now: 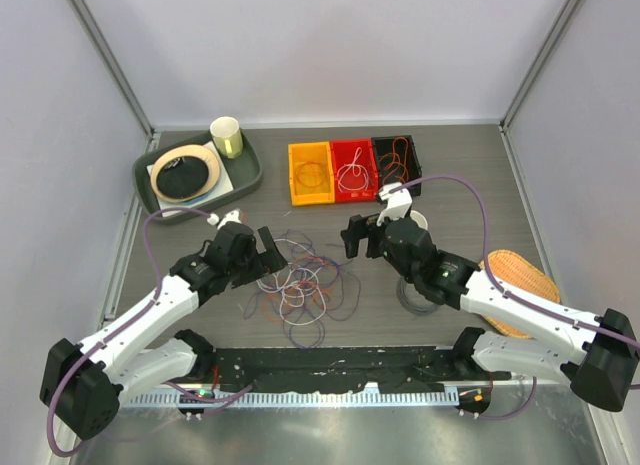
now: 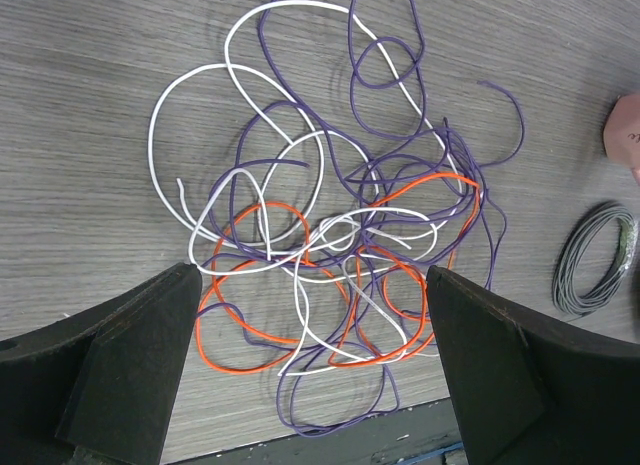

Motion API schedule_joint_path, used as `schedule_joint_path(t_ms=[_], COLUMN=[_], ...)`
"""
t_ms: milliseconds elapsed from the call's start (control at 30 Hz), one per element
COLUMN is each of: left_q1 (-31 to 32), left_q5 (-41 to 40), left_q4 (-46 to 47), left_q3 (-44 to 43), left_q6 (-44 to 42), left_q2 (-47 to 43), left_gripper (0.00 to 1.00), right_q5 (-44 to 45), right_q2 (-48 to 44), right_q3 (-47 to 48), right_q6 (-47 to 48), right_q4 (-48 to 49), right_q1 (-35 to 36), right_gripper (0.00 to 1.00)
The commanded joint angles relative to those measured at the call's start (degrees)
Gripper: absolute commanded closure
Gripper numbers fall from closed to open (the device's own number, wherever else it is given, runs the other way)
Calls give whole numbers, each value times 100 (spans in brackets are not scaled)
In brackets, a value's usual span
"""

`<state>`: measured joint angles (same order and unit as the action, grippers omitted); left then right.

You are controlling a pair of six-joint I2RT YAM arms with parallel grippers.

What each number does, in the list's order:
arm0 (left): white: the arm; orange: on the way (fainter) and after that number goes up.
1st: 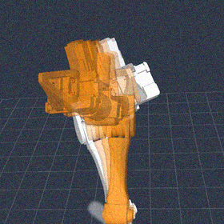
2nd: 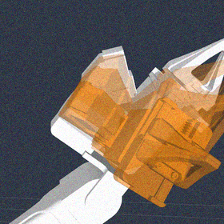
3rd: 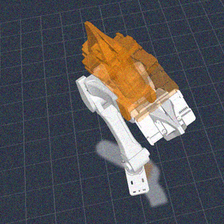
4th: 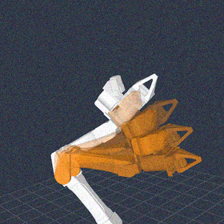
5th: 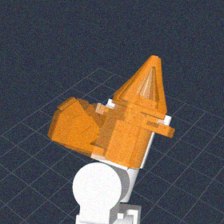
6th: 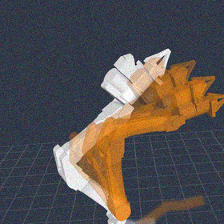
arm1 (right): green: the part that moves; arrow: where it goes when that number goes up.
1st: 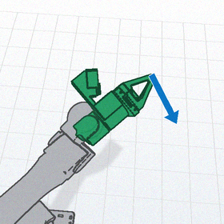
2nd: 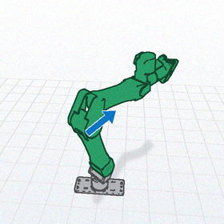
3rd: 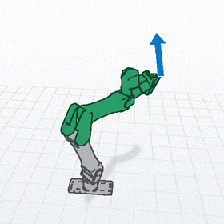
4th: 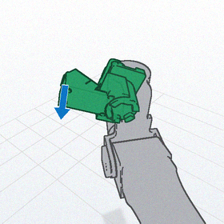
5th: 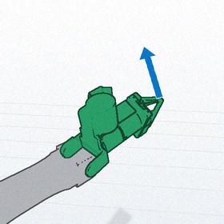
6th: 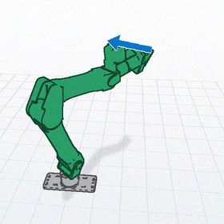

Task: Untangle the cables
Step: Pick up the cable from the bin.

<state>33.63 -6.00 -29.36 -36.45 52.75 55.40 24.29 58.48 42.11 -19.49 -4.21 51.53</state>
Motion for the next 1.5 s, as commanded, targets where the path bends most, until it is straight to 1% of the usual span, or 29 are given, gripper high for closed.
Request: schedule_joint_path(t_ms=[0, 133, 267, 300, 433, 600, 633, 767, 867, 900, 933, 967, 1000, 1033, 1100, 1133, 1167, 1200, 1233, 1267, 1300, 1333, 1367, 1433, 1467], left_q1=[-14, -23, -23, -23, -23, -23, -23, -23, -23, -23, -23, -23, -23, -23, -23, -23, -23, -23, -23, -23, -32, -32, -32, -58, -84], left_q5=[-24, 73, 64, 64, 11, -191, -200, -296, -332, -314, -314, -314, -305, -297, -297, -314, -340, -349, -349, -367, -384, -393, -445, -490, -464], left_q4=[247, 413, 423, 397, 379, 256, 247, 133, 106, 124, 124, 124, 107, 89, 63, 54, 45, 54, 62, 71, 80, 97, 106, 106, 150], left_q3=[41, 85, 24, 15, 50, 59, 67, 76, 94, 94, 85, 33, 6, -38, -161, -187, -257, -292, -336, -450, -495, -539, -635, -767, -794], left_q6=[121, 174, 227, 235, 314, 385, 402, 464, 482, 490, 473, 473, 429, 412, 333, 315, 297, 297, 219, 183, 157, 52, -1, -63, -115], left_q2=[15, 59, 138, 155, 94, 24, 24, 85, 129, 147, 164, 182, 226, 252, 305, 331, 358, 375, 454, 489, 542, 655, 718, 893, 929], left_gripper=[0, 0, 0, 0, 0, 0, 0, 0, 0, 0, 0, 0, 0, 0, 0, 0, 0, 0, 0, 0, 0, 0, 0, 0, 0], right_q5=[-4, -170, -986, -1336, -1893, -2358, -2725, -3018, -3001, -2870, -2677, -2058, -1817, -1649, -1542, -1568, -1585, -1525, -1394, -1227, -860, -734, -690, -663, -645], right_q2=[-91, -152, -223, -223, -126, 435, 567, 1226, 1508, 1561, 1561, 1570, 1570, 1579, 1596, 1649, 1693, 1745, 1824, 2025, 2192, 2368, 2761, 3177, 3622], right_q3=[-53, -132, -334, -352, -353, -309, -230, 122, 236, 237, 254, 280, 324, 429, 578, 631, 702, 902, 1035, 1202, 1543, 1729, 1939, 2502, 2687], right_q6=[32, 173, 699, 779, 1104, 1482, 1544, 1755, 1808, 1712, 1607, 1475, 1343, 994, 623, 186, 34, -115, -291, -354, -354, -380, -407, -416, -485], right_q4=[324, 377, 815, 860, 1001, 1273, 1325, 1256, 1326, 1361, 1396, 1388, 1370, 1300, 1247, 1212, 1186, 1159, 1011, 905, 826, 599, 475, 256, 219], right_q1=[6, 6, 6, 6, 6, 6, 6, 6, 6, 6, 15, -37, -98, -212, -773, -1019, -1239, -1755, -1952, -2154, -2460, -2620, -2752, -3111, -3201], right_gripper=[3, 3, 3, 3, 3, 3, 3, 5, 5, 5, 5, 3, 1, 0, 0, 0, 0, 0, 0, 0, 0, 0, 2, 3, 5])
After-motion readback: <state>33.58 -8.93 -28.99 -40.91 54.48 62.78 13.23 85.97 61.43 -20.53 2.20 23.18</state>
